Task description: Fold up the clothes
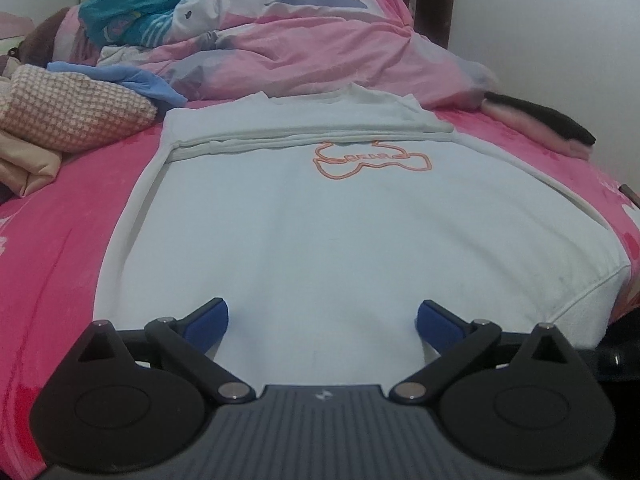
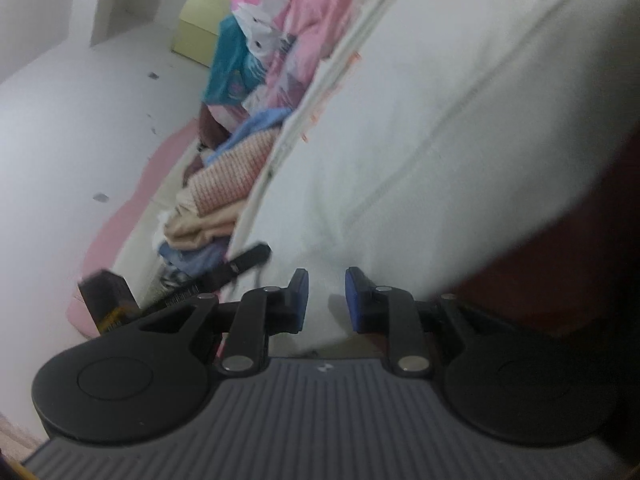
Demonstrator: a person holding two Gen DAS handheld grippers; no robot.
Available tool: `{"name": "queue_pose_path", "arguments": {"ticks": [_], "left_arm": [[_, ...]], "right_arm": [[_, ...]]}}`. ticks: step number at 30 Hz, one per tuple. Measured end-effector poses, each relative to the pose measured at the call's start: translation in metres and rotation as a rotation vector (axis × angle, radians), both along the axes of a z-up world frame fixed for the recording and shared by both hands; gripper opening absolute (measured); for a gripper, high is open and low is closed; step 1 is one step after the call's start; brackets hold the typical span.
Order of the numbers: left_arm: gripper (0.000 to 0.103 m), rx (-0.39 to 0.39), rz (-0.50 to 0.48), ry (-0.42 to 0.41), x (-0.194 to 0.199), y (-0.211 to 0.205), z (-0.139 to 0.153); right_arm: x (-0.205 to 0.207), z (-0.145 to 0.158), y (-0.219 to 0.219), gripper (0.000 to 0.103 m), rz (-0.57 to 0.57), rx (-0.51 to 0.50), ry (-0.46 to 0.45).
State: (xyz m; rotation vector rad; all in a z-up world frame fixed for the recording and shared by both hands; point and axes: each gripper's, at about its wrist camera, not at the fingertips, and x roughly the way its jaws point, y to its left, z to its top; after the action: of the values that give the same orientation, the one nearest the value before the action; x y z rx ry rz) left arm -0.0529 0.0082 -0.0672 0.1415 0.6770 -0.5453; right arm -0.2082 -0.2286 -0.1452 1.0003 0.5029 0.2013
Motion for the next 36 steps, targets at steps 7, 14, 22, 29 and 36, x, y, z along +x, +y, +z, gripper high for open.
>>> {"name": "queue_pose_path", "arguments": {"ticks": [7, 14, 22, 29, 36], "left_arm": [[0.102, -0.049, 0.023, 0.019, 0.000, 0.009, 0.002], [0.101, -0.152, 0.086, 0.053, 0.001, 0.032, 0.011], [0.101, -0.134, 0.085, 0.014, 0.003, 0.038, 0.012], [0.101, -0.121, 0.076, 0.025, 0.010, 0.043, 0.006], [0.101, -0.118, 0.100, 0.015, 0.008, 0.044, 0.005]], "right_arm": [[-0.019, 0.040, -0.011, 0.023, -0.075, -0.116, -0.063], [0.033, 0.063, -0.060, 0.023, -0.232, -0.195, -0.078], [0.051, 0.042, -0.022, 0.015, -0.101, -0.231, -0.025], [0.057, 0.042, -0.006, 0.015, -0.006, -0.277, -0.008], [0.072, 0.044, -0.009, 0.015, 0.008, -0.320, -0.017]]}}
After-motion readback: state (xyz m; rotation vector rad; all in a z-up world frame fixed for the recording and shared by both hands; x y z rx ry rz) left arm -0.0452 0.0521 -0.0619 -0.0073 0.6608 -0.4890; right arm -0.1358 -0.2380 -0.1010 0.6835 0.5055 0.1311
